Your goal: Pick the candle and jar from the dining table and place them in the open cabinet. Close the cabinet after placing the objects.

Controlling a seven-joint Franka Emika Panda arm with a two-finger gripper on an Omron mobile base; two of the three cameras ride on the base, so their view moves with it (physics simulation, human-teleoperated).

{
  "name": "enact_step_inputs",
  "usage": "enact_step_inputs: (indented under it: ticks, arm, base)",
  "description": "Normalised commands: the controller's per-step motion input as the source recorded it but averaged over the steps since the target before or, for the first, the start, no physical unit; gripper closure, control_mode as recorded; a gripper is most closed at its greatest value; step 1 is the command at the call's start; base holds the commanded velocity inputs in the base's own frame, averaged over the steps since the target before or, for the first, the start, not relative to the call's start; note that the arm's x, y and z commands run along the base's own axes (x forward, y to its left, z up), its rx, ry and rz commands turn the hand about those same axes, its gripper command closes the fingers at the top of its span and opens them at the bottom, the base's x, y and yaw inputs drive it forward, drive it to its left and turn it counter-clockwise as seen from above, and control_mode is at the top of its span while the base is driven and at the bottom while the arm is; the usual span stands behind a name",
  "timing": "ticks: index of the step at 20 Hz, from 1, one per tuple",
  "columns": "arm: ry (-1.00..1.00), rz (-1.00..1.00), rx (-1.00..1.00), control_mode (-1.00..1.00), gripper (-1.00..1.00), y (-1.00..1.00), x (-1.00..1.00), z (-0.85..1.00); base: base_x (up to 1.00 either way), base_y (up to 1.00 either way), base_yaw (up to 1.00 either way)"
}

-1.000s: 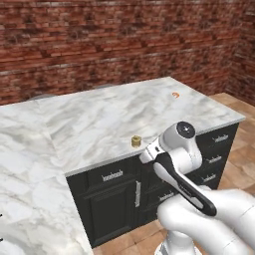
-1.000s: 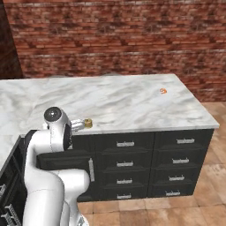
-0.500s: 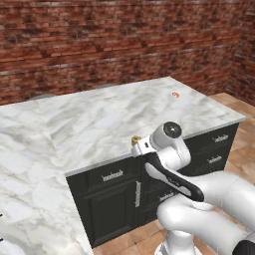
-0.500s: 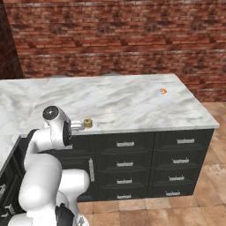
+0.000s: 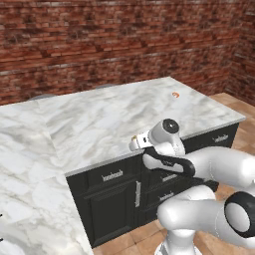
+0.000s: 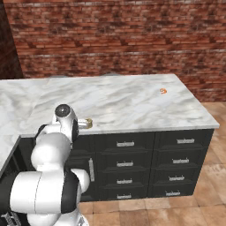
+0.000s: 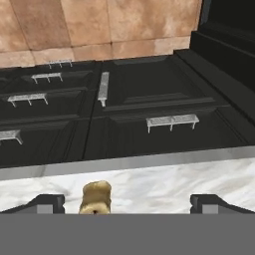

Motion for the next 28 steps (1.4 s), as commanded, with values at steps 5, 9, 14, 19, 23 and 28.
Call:
enact_step_inputs:
  ticks: [5,9,14,19,23,28]
  arm:
    - [0.02,0.0,0.0,-1.0,-1.0,0.15,0.27,-0.26]
    - [0.0,0.0,0.0,-1.0,-1.0,0.02,0.09,-0.16]
    - [0.0,0.0,0.0,-1.0,-1.0,-0.16,0.0,-0.03]
    - [0.0,0.0,0.0,-1.0,-1.0,-0.21,0.22,0.0]
    - [0.0,0.0,0.0,-1.0,-1.0,-0.15,0.46,0.0]
    - [0.0,0.0,0.0,-1.0,-1.0,-0.04,0.5,0.0]
  base:
    - [0.0,0.0,0.0]
    - [0.0,0.0,0.0]
    - [0.0,0.0,0.0]
    - [0.0,0.0,0.0]
    - [0.0,0.0,0.0]
    - [0.0,0.0,0.0]
